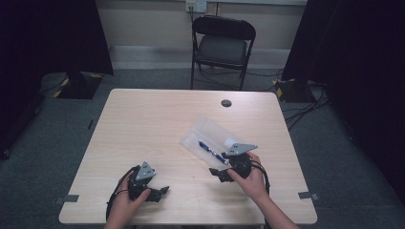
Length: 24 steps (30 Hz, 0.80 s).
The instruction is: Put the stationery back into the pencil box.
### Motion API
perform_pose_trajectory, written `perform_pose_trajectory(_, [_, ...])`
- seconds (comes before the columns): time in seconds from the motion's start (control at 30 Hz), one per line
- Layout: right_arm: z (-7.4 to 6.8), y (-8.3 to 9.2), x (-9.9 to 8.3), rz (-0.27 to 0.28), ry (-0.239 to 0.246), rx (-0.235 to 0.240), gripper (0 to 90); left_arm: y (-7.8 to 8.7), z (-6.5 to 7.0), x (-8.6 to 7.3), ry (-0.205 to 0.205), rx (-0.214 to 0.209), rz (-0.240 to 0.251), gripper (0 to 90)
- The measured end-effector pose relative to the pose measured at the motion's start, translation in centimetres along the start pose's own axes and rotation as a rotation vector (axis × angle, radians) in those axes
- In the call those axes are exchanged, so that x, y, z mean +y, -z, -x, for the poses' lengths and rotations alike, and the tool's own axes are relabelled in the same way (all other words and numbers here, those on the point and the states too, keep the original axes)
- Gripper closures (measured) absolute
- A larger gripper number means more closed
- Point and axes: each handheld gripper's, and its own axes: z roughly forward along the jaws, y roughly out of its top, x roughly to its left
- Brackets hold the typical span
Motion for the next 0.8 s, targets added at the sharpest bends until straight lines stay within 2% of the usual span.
perform_pose_trajectory(0.63, [-1.1,1.0,-0.8,-0.024,0.047,0.047,19.8,0.0,0.0,0.0,0.000,0.000,-0.001,12.7])
perform_pose_trajectory(0.8, [-0.9,1.3,-1.6,-0.029,0.036,0.058,20.1,0.0,0.0,0.0,0.000,0.000,0.000,12.7])
